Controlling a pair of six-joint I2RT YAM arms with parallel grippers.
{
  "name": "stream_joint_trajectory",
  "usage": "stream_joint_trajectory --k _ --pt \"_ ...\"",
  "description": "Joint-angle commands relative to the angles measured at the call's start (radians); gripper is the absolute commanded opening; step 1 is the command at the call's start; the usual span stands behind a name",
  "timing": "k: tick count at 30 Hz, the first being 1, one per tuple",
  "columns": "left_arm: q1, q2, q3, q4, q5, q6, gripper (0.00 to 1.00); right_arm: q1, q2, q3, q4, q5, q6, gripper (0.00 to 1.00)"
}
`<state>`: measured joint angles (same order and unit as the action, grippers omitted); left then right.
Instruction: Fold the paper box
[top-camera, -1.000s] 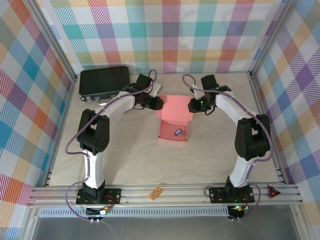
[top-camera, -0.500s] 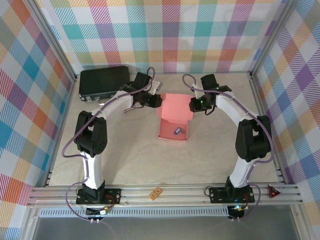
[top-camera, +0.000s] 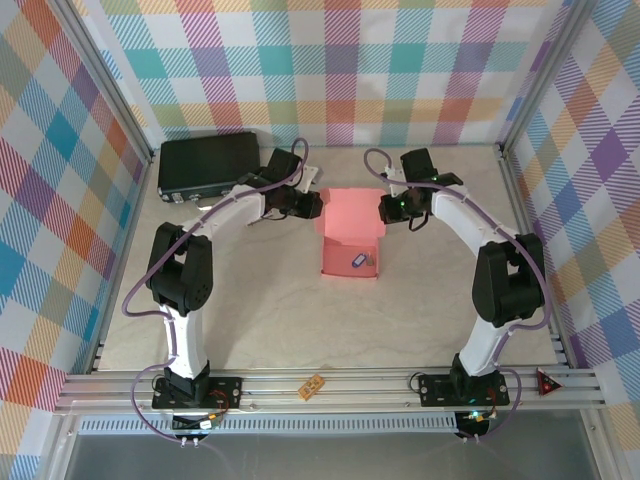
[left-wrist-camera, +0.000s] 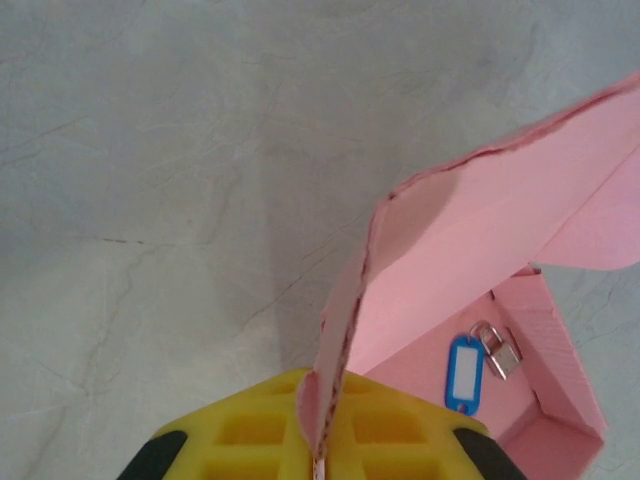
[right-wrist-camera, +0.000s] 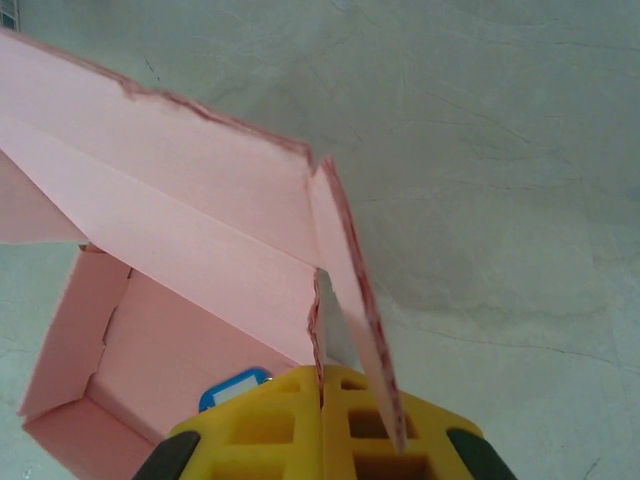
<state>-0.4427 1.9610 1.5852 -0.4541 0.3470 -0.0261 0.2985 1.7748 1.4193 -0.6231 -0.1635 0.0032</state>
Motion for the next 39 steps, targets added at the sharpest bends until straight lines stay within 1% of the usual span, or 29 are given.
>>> stream_joint_trajectory --k 1,7,14,16,19,25,34,39 --pt "-0.003 -0.047 -0.040 0.047 -0.030 -0.044 0.07 0.014 -0.034 -0.022 0.029 0.012 0.023 0.05" --pt "-0.017 -0.089 -0.103 0.135 -0.082 -0.116 0.05 0.035 -0.083 -0.084 0.114 0.067 0.066 0.01" --pt "-0.049 -0.153 -0.189 0.272 -0.147 -0.163 0.05 0.074 -0.176 -0.197 0.262 0.168 0.099 0.01" --pt "-0.062 -0.167 -0.208 0.299 -0.179 -0.170 0.05 0.083 -0.199 -0.226 0.301 0.184 0.098 0.02" --pt "-0.076 -0.182 -0.241 0.345 -0.199 -0.188 0.05 0.091 -0.226 -0.268 0.358 0.192 0.104 0.02" --pt "-0.103 -0.210 -0.314 0.428 -0.252 -0.245 0.05 0.112 -0.235 -0.313 0.422 0.228 0.113 0.02" --pt "-0.131 -0.242 -0.403 0.526 -0.325 -0.341 0.05 0.172 -0.248 -0.372 0.519 0.360 0.148 0.01" --pt "-0.159 -0.275 -0.459 0.595 -0.409 -0.384 0.05 0.204 -0.275 -0.418 0.586 0.440 0.172 0.02"
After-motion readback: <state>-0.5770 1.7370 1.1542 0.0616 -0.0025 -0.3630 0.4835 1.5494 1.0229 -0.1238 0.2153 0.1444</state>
